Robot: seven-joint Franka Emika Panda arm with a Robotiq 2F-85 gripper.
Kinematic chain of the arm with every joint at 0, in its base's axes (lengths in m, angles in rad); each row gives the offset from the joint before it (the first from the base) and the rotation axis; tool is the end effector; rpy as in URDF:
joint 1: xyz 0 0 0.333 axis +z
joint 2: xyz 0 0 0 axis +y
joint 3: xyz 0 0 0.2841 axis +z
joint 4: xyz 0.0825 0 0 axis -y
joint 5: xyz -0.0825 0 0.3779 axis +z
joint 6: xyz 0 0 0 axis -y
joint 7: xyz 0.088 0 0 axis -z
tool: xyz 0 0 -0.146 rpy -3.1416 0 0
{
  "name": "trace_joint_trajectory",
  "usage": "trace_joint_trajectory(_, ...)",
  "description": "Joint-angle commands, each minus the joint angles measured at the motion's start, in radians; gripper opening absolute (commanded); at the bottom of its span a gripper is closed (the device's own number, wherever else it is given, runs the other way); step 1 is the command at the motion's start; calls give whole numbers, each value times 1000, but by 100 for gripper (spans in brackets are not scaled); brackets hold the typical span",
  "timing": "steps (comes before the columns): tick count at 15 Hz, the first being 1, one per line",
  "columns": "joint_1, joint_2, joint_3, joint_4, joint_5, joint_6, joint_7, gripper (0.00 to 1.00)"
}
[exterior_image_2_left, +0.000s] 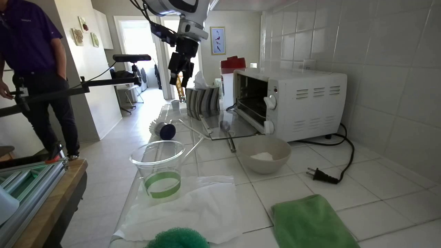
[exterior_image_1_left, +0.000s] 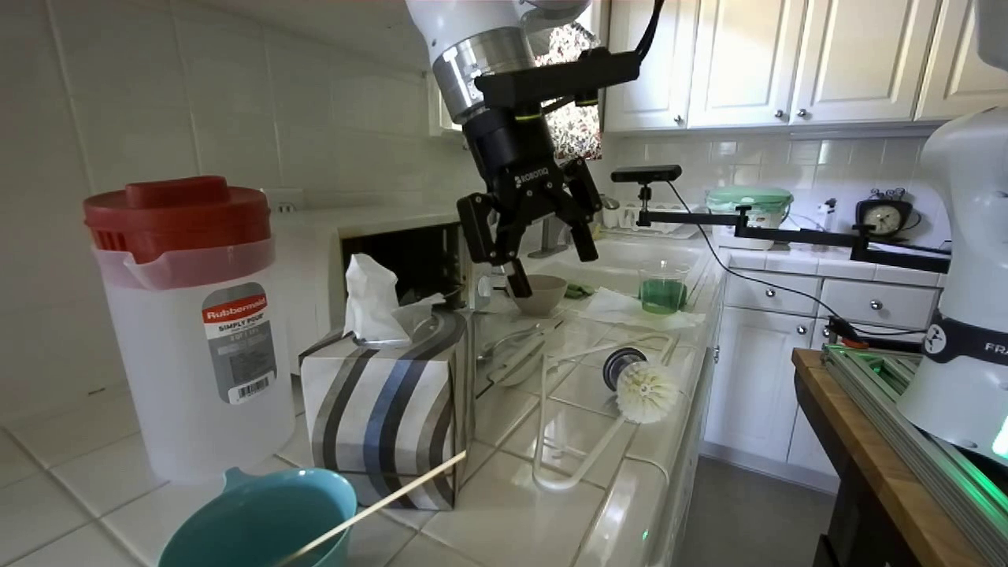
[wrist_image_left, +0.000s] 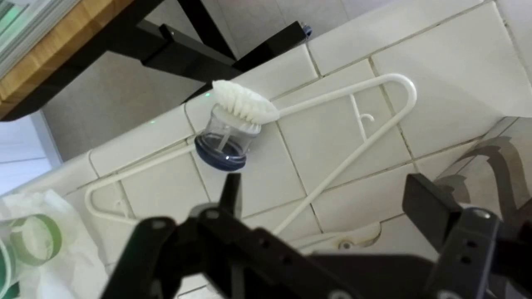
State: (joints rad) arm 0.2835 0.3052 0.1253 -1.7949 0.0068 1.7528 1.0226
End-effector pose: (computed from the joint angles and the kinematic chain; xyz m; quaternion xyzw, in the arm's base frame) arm 0.5188 0.2238 0.2937 0.9387 -0.2983 -0.1440 0.0959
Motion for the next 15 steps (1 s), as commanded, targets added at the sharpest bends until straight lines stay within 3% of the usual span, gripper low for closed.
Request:
trace_joint_trajectory(1, 3, -122, 5, -128, -103, 81, -73, 100)
trace_joint_trajectory(6, -22, -268, 13, -301, -175, 258, -102, 100)
trace_joint_trajectory(10, -72, -368, 1, -459, -176, 470, -141, 100)
trace_joint_trajectory(15, -136, -455, -17, -590, -107, 674, -346, 100)
